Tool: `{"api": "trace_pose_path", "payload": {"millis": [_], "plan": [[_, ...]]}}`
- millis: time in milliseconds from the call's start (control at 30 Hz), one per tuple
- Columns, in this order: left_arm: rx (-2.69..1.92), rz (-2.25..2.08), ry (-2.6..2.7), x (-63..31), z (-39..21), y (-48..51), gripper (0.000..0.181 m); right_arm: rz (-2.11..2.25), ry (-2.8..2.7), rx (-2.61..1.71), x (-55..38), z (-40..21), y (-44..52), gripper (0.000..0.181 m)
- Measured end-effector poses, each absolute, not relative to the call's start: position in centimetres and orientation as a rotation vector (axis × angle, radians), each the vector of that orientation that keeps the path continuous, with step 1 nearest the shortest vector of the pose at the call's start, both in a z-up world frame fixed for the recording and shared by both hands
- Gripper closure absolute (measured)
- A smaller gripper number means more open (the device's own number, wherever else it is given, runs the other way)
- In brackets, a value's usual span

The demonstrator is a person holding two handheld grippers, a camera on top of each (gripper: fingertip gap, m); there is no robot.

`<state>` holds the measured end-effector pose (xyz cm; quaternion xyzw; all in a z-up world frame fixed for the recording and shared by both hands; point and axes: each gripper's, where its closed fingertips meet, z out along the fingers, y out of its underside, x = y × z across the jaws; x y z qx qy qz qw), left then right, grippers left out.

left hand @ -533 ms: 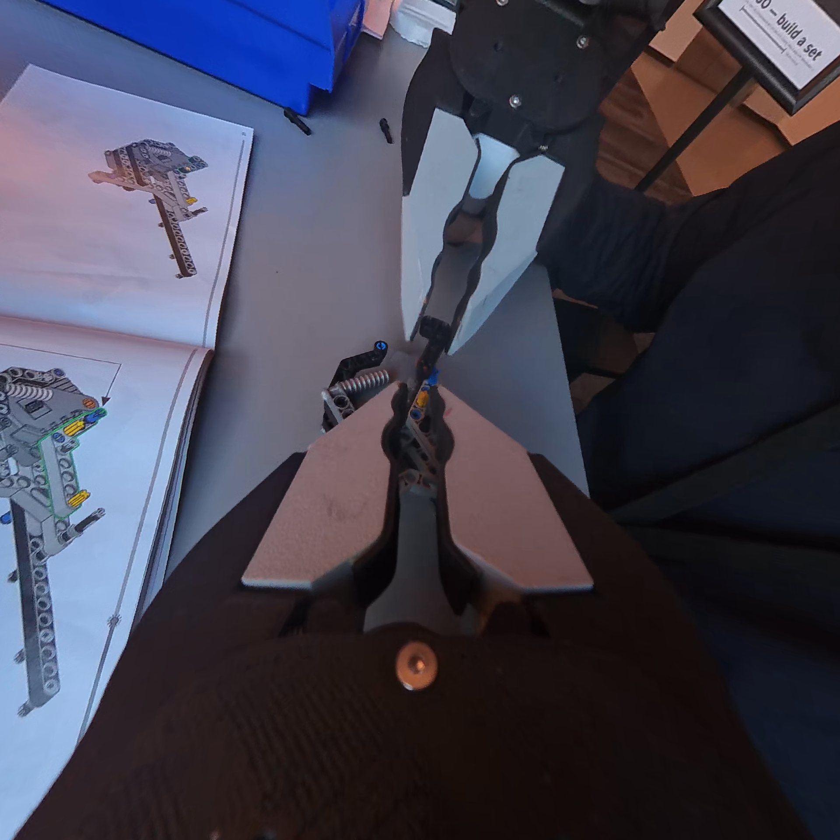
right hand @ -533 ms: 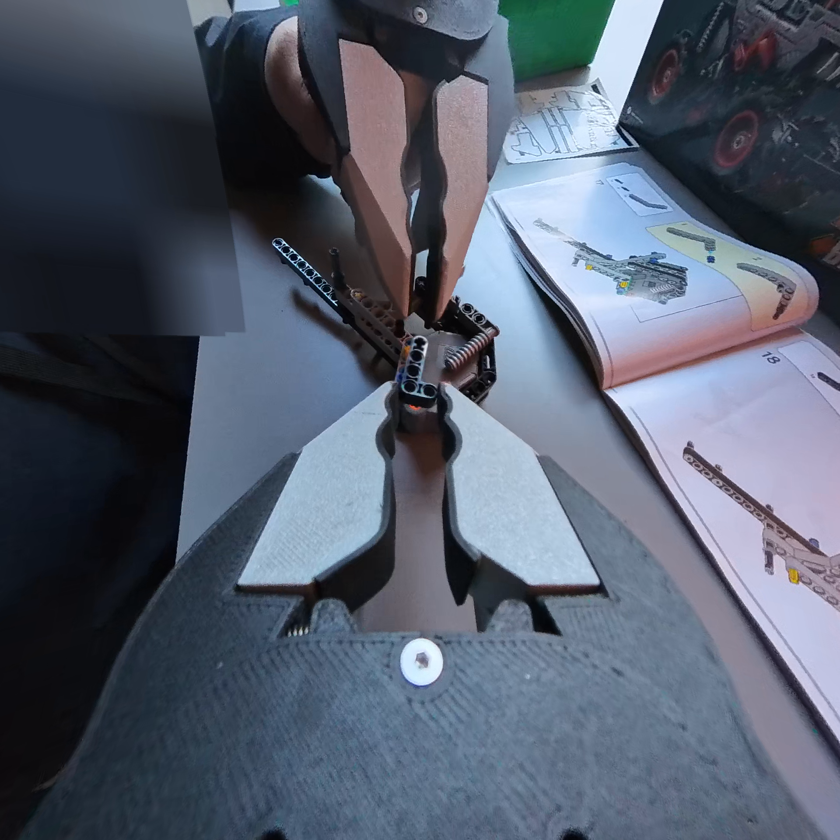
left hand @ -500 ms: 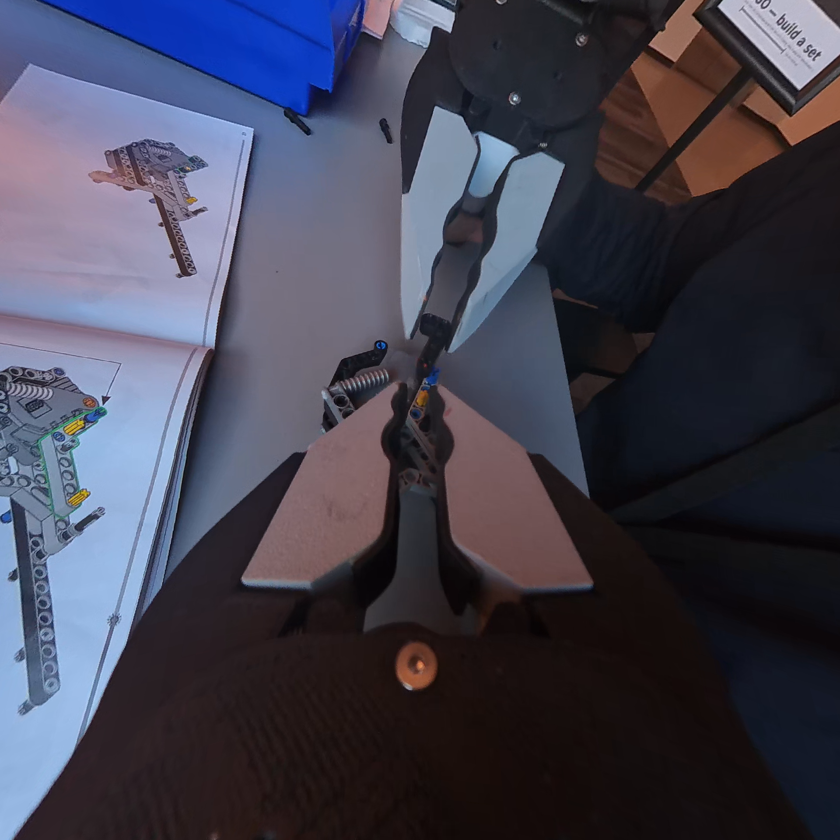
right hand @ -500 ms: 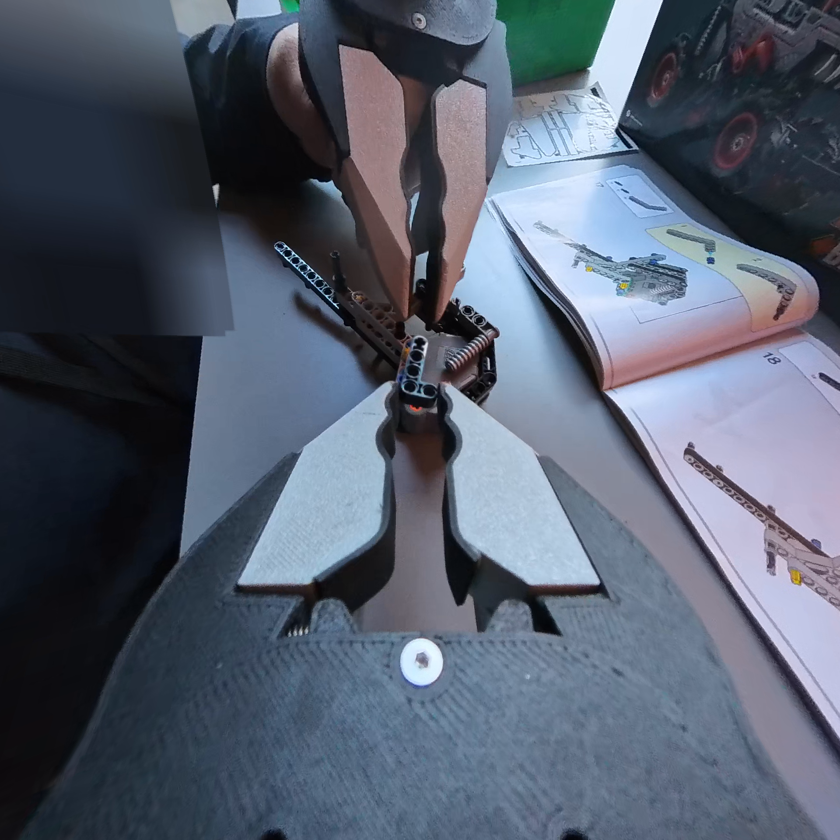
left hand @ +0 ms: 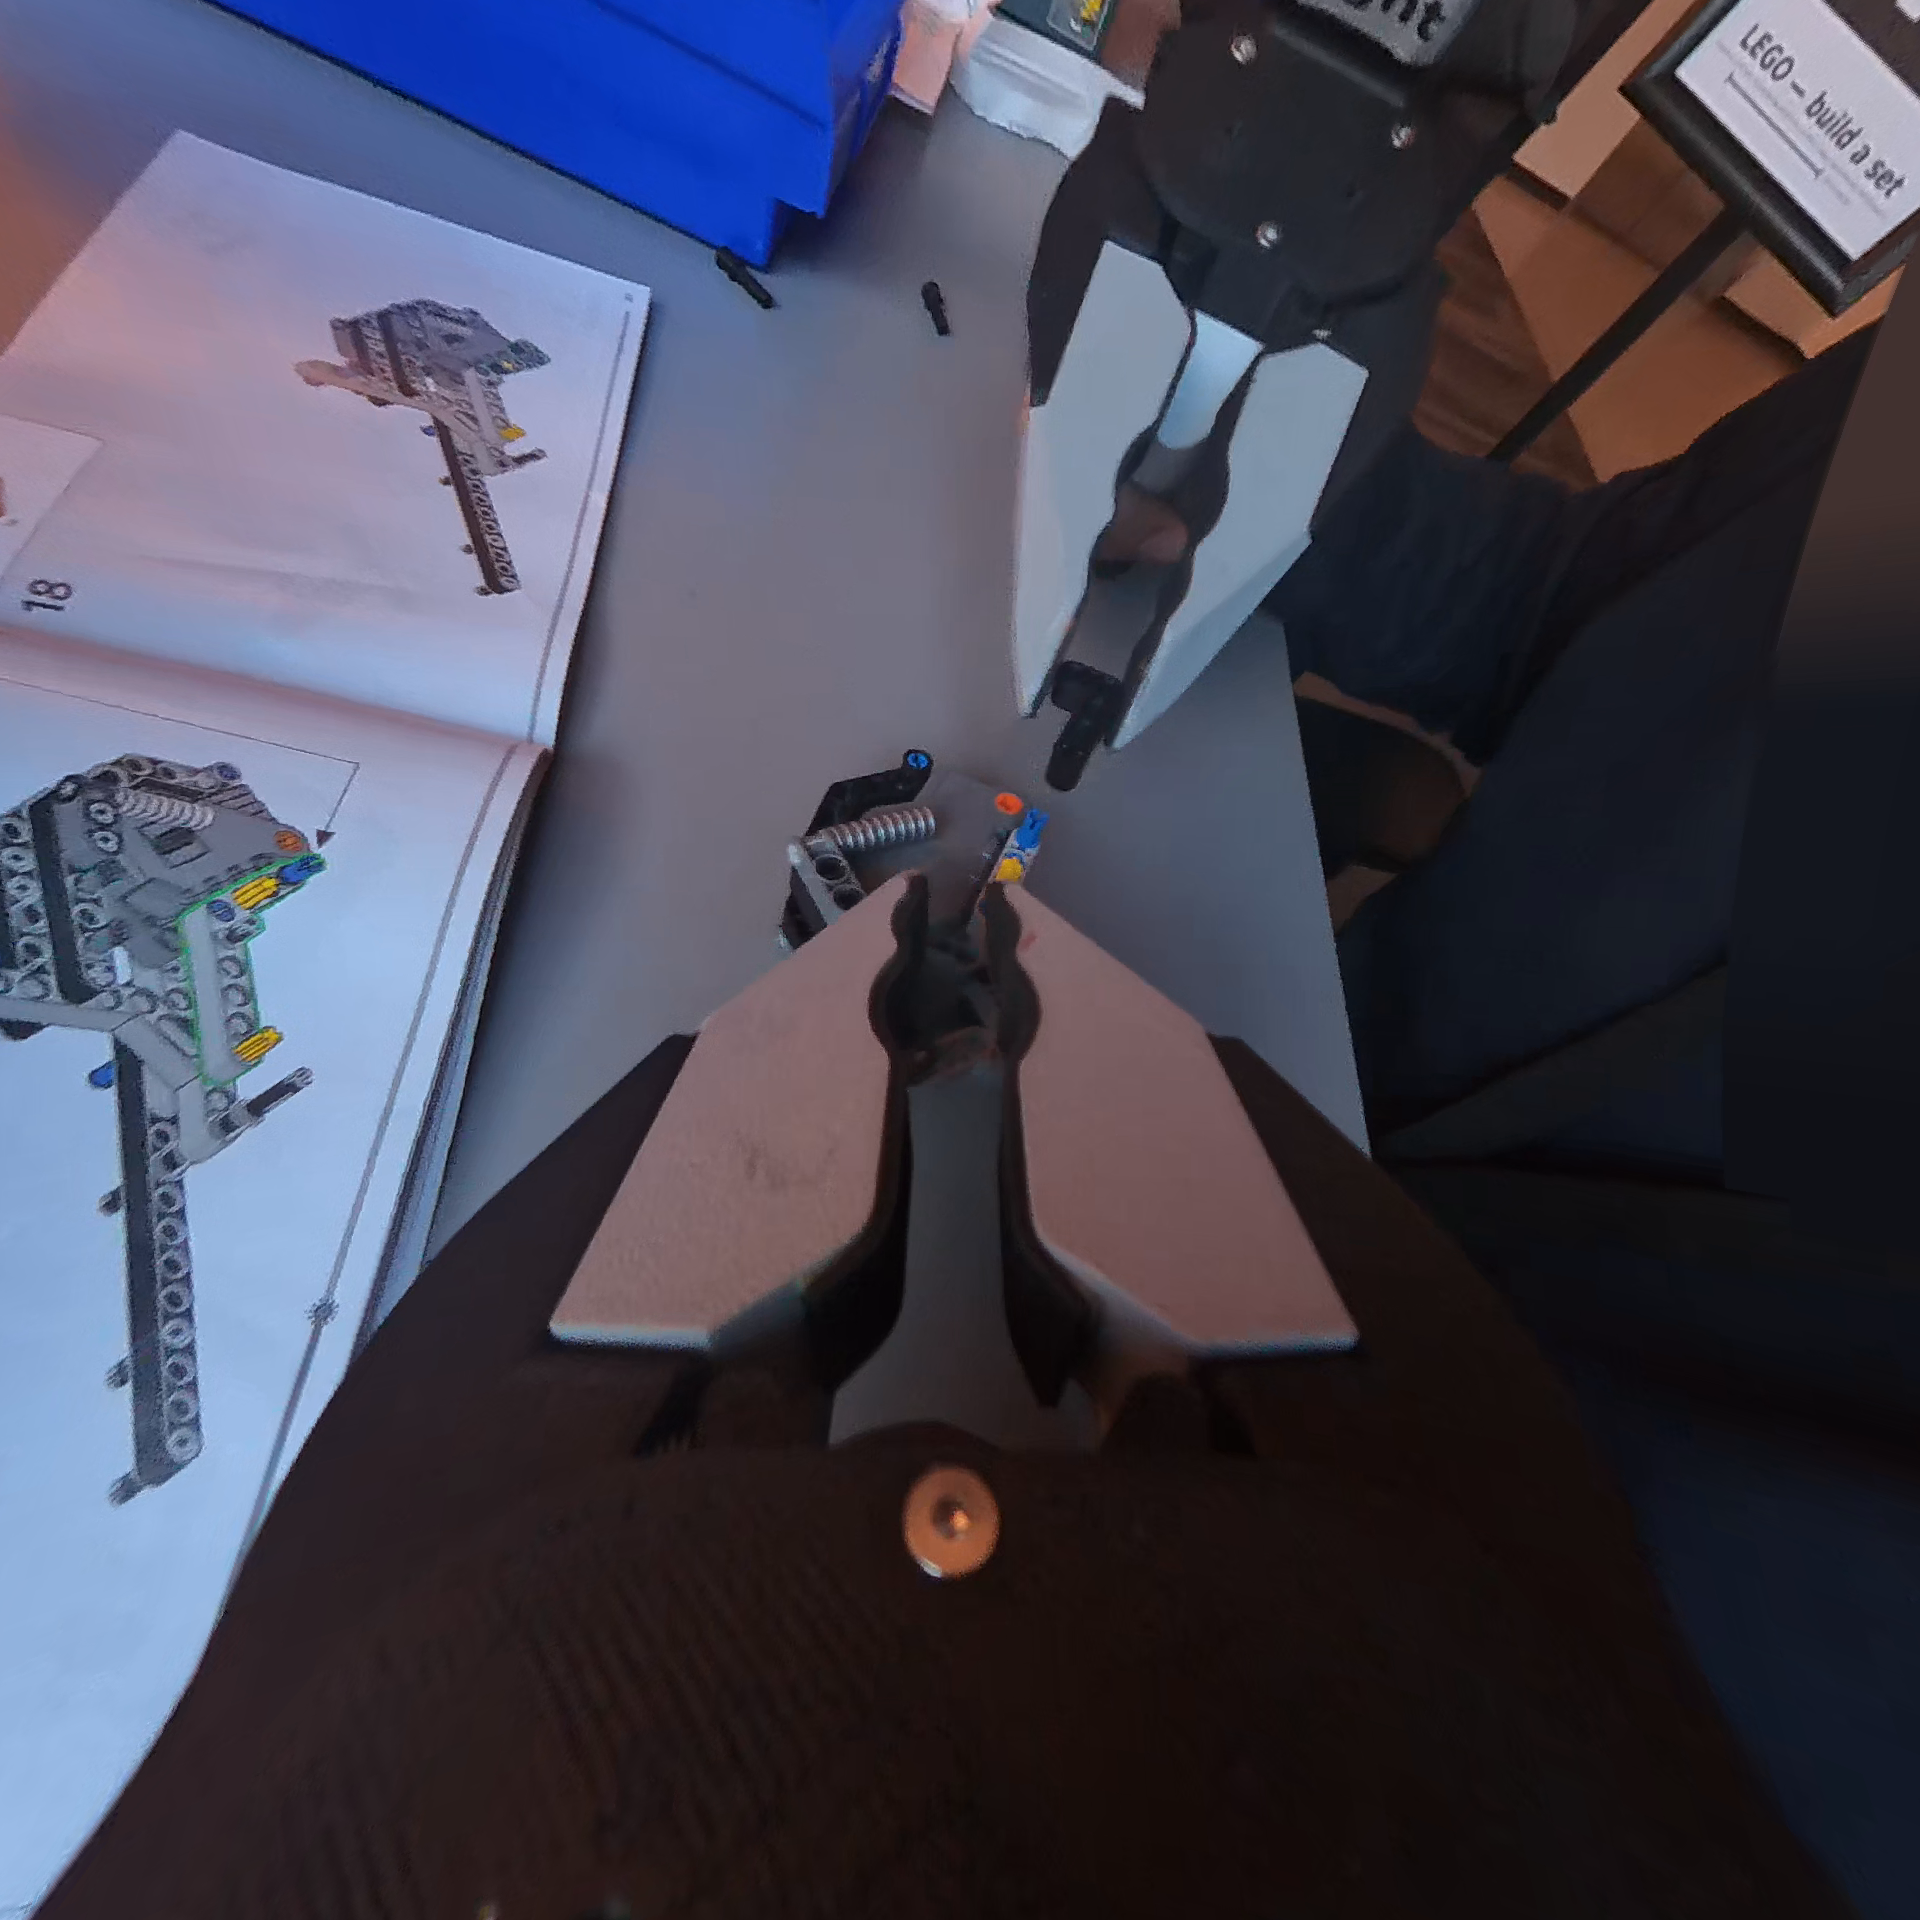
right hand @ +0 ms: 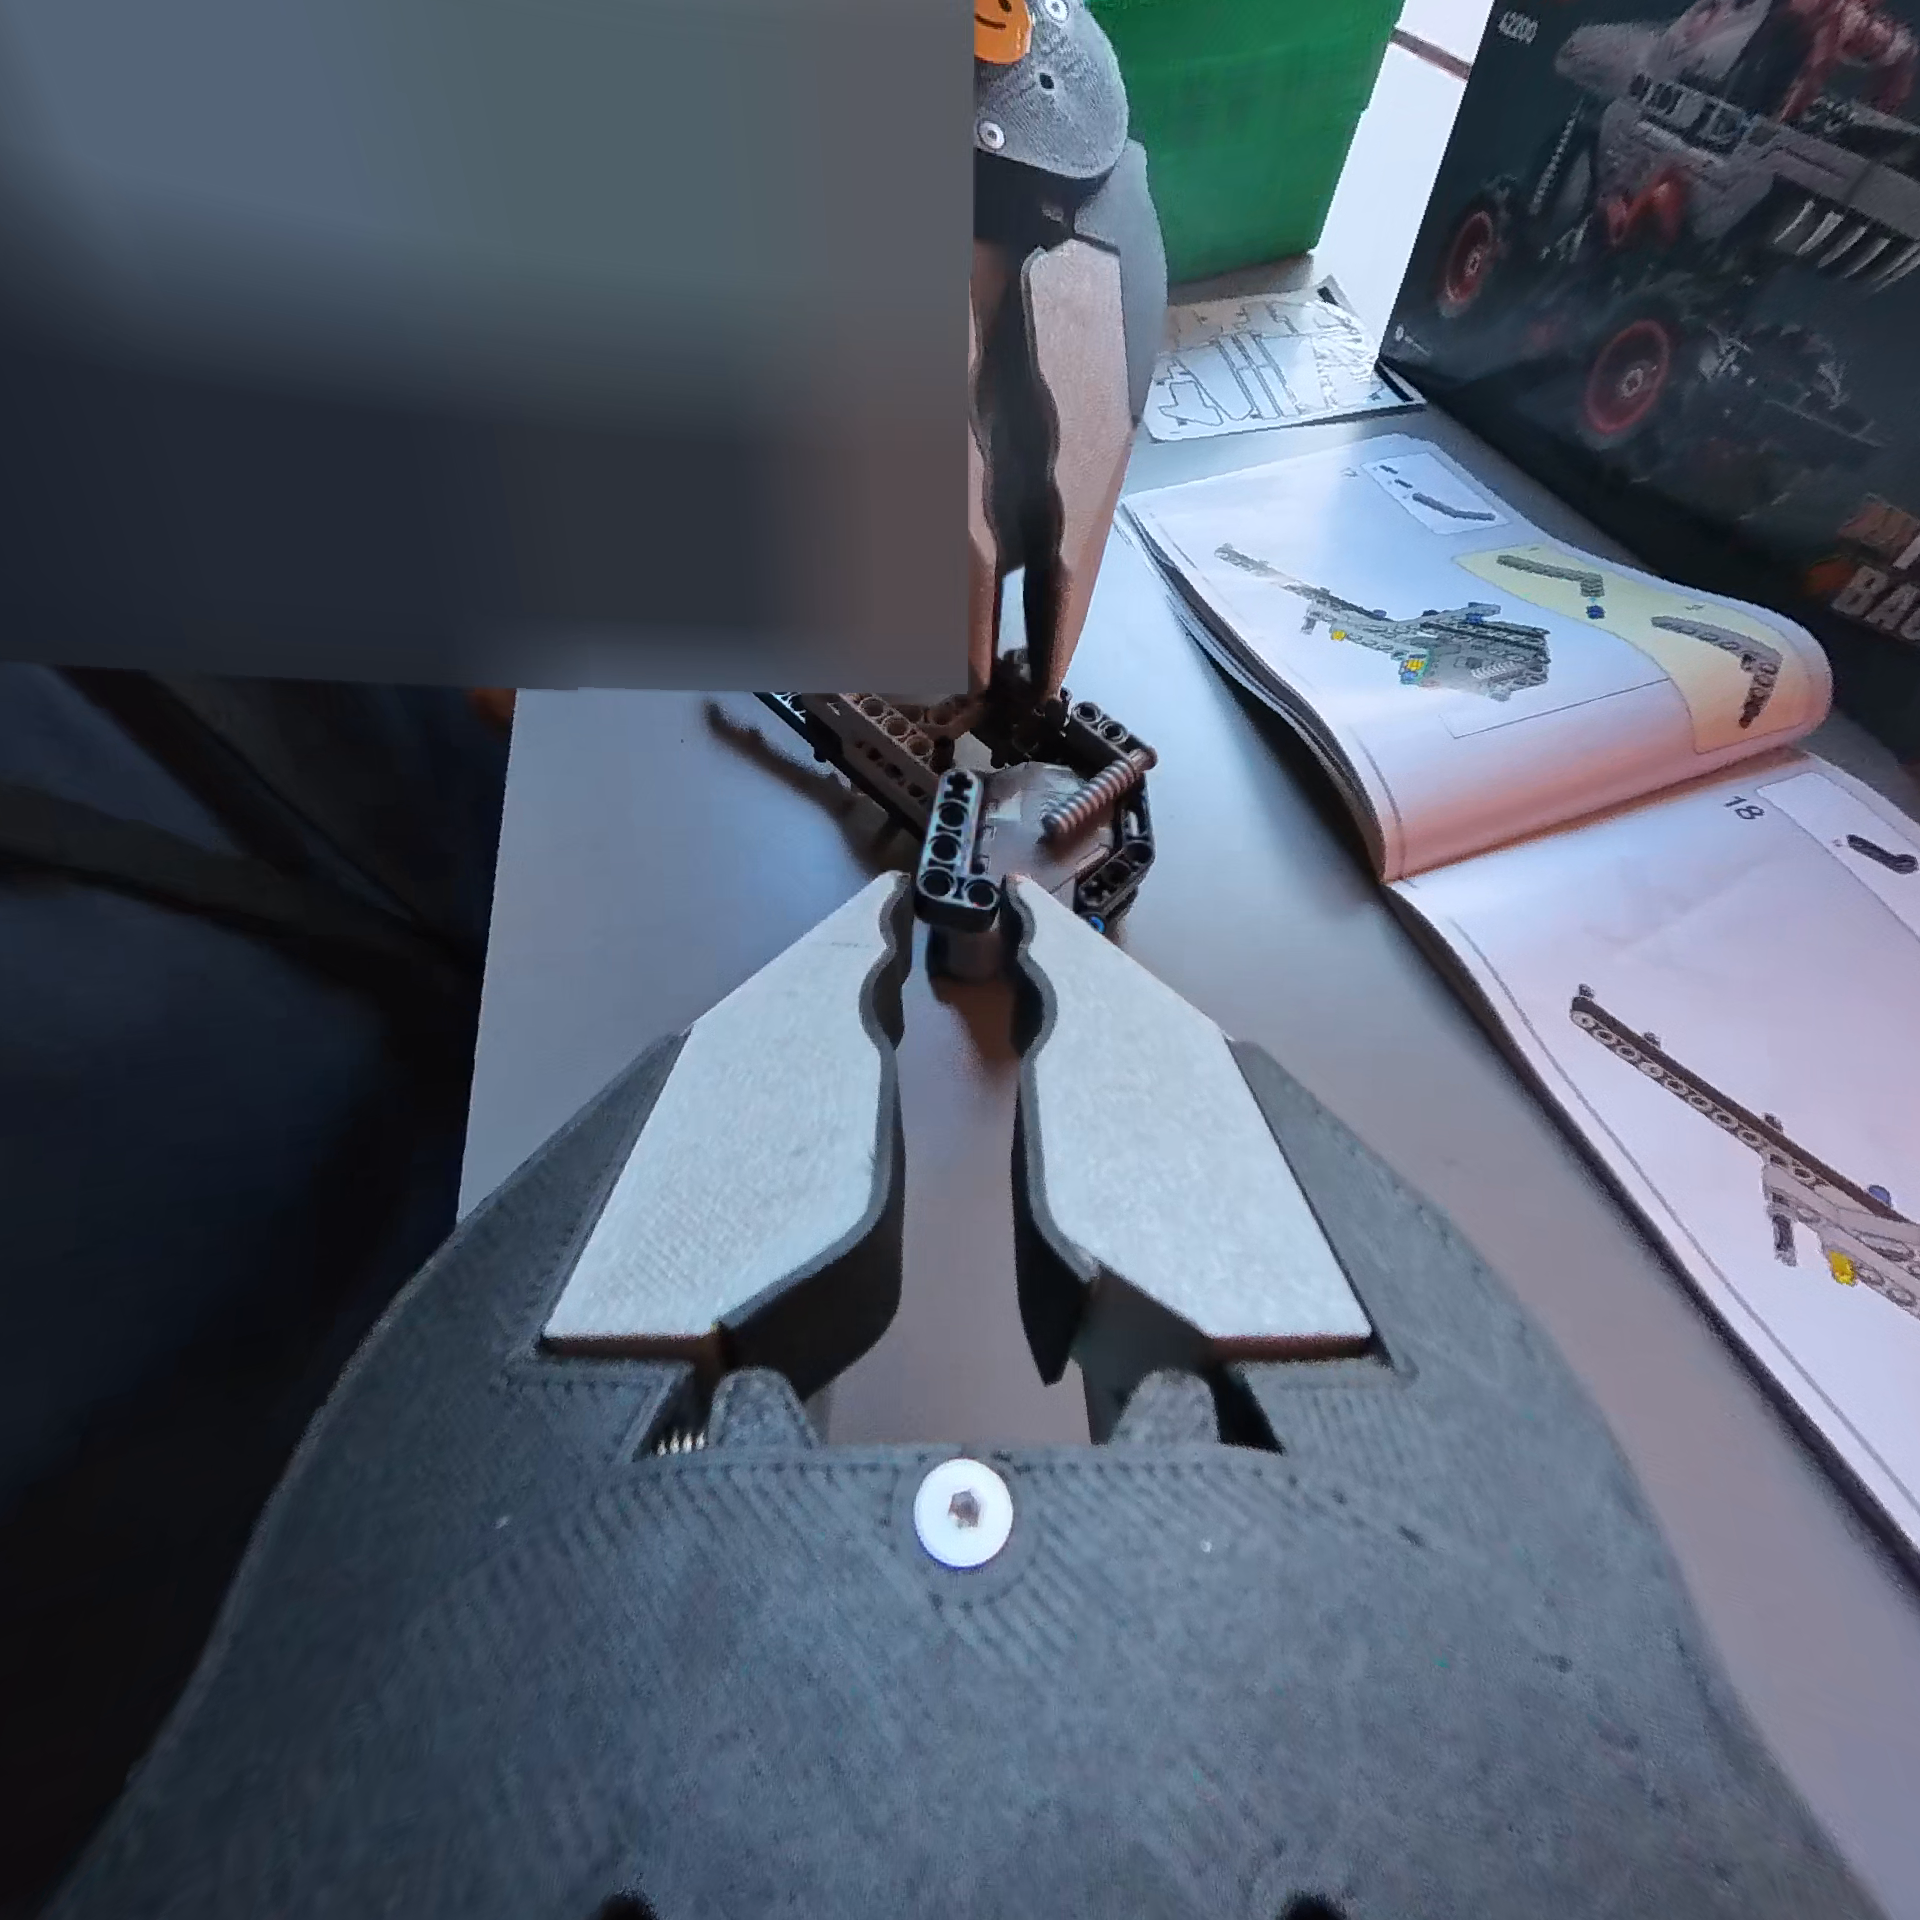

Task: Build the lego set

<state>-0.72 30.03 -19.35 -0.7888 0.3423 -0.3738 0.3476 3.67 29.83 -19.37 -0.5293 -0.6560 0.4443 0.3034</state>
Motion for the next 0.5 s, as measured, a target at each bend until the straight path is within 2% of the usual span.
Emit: {"api": "trace_pose_path", "payload": {"millis": [500], "plan": [[-2.043, -0.987, 0.830, -1.7, -19.2, 30.7, 0.171, 1.213, -1.701, -1.440, 3.4, -19.4, 30.4, 0.168]]}}
